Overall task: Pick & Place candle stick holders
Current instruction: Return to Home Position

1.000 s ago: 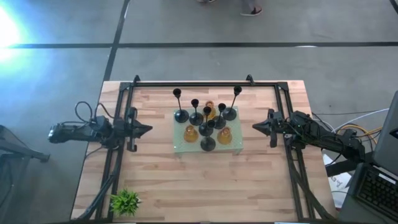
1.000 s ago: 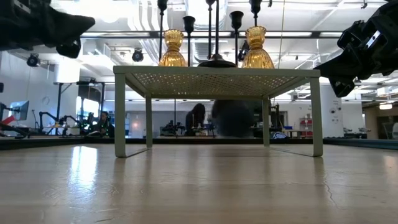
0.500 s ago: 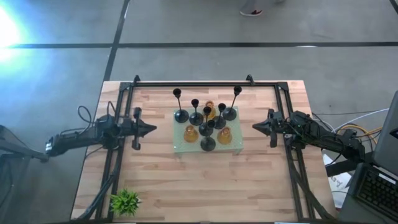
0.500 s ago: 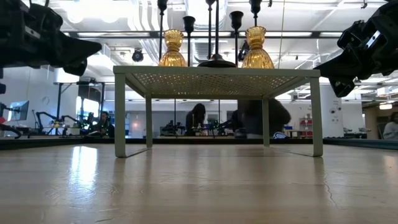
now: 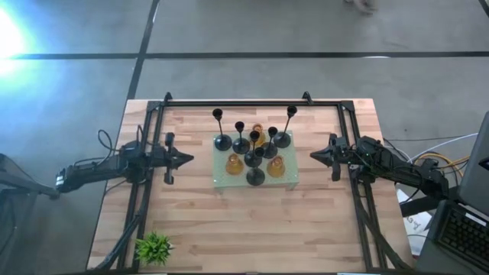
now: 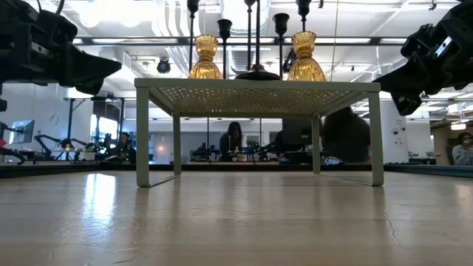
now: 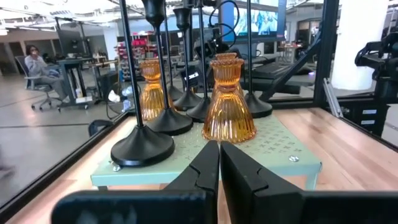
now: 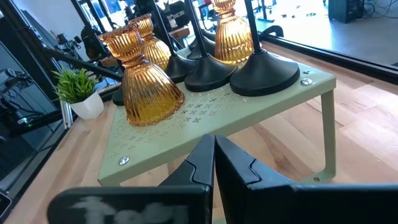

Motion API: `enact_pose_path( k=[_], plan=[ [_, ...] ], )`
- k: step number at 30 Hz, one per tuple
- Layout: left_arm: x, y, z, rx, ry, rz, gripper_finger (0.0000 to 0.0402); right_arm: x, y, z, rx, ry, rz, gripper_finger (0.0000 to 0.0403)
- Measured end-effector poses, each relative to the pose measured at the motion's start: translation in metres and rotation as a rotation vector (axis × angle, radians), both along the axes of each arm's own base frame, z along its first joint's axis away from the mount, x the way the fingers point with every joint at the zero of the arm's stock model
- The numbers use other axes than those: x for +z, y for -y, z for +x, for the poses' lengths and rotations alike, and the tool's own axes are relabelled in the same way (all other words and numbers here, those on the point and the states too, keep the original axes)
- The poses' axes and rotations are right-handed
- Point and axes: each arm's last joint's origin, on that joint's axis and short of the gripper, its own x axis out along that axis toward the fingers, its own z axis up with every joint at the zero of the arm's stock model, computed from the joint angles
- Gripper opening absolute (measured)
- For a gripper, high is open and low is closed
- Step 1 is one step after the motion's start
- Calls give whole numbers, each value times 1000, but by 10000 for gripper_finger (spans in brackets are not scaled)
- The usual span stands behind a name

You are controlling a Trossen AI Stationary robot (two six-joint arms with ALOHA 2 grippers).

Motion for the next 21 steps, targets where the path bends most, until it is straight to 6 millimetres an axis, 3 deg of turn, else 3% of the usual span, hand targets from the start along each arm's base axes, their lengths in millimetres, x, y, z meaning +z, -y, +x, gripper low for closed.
enact_pose_path(
  k=[21],
  plan=[
    [-1, 0, 0, -3, -3, -2, 21, 2, -6, 0, 66, 28, 2, 8]
  ],
)
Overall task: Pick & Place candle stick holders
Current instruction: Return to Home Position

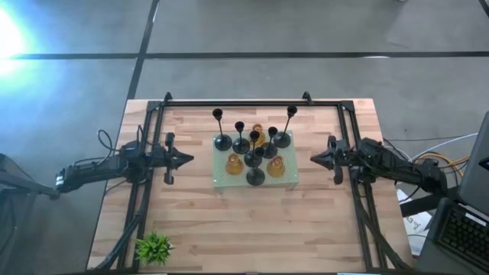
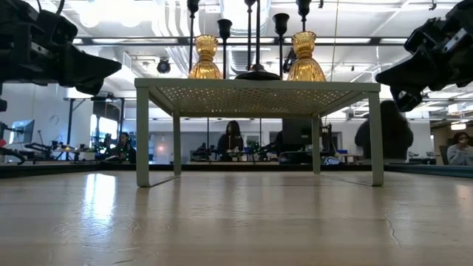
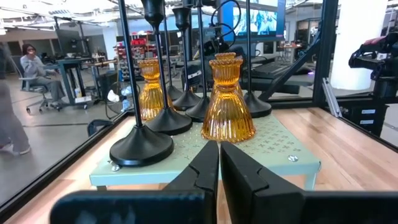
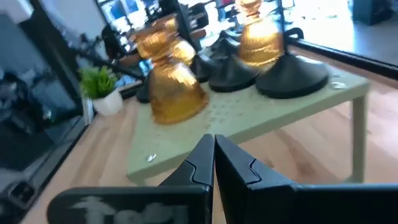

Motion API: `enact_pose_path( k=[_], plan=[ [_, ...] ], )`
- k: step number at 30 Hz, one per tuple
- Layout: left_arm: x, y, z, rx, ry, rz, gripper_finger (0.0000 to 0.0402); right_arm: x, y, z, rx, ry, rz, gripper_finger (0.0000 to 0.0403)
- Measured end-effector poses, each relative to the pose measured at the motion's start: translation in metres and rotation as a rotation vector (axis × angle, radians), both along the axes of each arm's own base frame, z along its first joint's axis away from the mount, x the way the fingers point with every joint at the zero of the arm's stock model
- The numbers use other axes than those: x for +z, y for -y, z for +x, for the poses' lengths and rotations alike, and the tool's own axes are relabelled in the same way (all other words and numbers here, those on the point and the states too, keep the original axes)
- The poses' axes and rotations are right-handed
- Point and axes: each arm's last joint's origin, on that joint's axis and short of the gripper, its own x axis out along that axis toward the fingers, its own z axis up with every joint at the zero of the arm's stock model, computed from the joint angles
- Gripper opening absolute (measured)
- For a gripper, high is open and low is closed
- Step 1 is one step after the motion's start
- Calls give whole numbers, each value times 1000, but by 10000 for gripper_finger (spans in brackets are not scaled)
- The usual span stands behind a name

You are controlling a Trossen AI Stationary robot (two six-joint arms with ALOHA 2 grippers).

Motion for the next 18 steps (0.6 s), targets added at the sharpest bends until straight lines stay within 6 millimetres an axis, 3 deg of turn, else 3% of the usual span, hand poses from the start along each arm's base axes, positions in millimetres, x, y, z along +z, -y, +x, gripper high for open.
enact_pose_path(
  k=[7, 14, 18],
  plan=[
    [0, 0, 0, 0, -1, 0, 22, 1, -10, 6, 139, 127, -357, 8],
    [0, 0, 0, 0, -1, 0, 24, -3, -14, 8, 95, 161, -382, 8],
    [0, 0, 0, 0, -2, 0, 25, -4, -15, 8, 97, 156, -495, 8]
  ],
)
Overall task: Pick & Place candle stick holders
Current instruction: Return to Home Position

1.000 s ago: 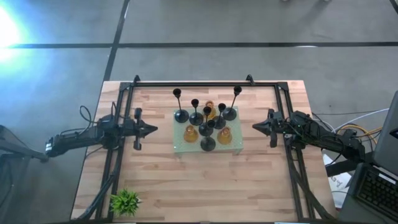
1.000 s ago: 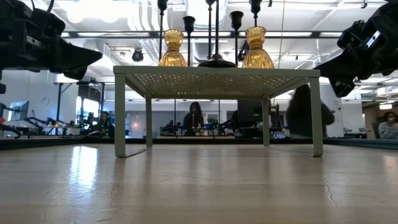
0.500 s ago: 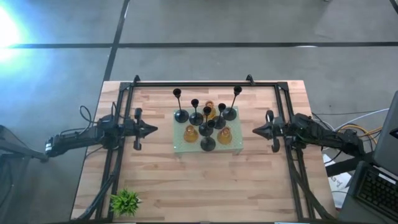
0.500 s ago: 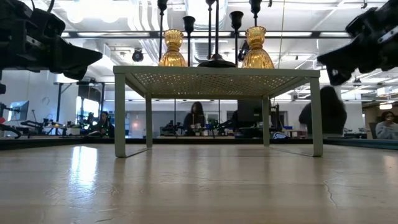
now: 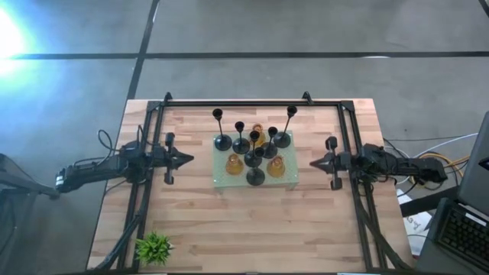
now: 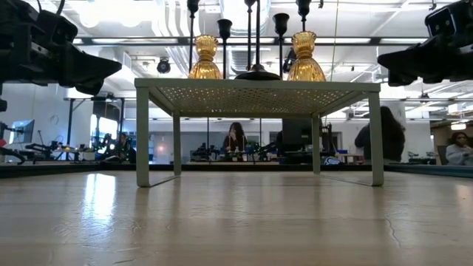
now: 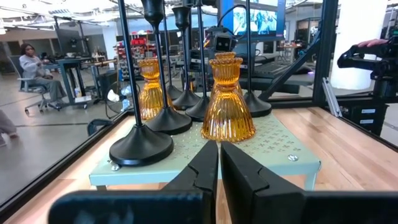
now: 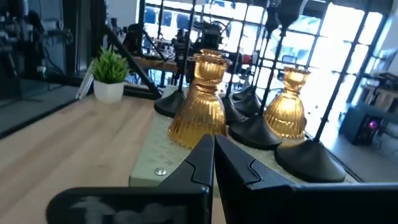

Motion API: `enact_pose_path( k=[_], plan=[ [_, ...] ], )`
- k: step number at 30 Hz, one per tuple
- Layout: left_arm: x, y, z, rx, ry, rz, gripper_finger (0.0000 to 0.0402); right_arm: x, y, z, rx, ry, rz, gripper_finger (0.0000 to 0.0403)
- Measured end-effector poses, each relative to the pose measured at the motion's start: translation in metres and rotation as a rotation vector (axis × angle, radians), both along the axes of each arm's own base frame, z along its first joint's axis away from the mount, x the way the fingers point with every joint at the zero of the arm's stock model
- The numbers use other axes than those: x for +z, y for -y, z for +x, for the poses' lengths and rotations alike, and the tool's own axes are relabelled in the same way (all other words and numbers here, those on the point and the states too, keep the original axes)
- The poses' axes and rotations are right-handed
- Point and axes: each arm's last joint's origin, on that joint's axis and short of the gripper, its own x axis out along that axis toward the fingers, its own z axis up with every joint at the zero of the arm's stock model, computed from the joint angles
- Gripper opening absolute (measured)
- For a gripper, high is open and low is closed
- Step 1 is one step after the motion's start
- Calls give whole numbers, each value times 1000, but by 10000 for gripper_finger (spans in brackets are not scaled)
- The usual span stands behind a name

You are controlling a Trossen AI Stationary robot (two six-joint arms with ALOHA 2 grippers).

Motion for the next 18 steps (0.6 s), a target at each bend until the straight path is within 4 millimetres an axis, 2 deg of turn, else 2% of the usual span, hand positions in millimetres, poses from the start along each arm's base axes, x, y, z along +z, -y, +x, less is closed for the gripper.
enact_pose_path(
  k=[18],
  plan=[
    [0, 0, 0, 0, 0, 0, 25, -1, -1, 1, 17, -18, 44, 8]
  ],
)
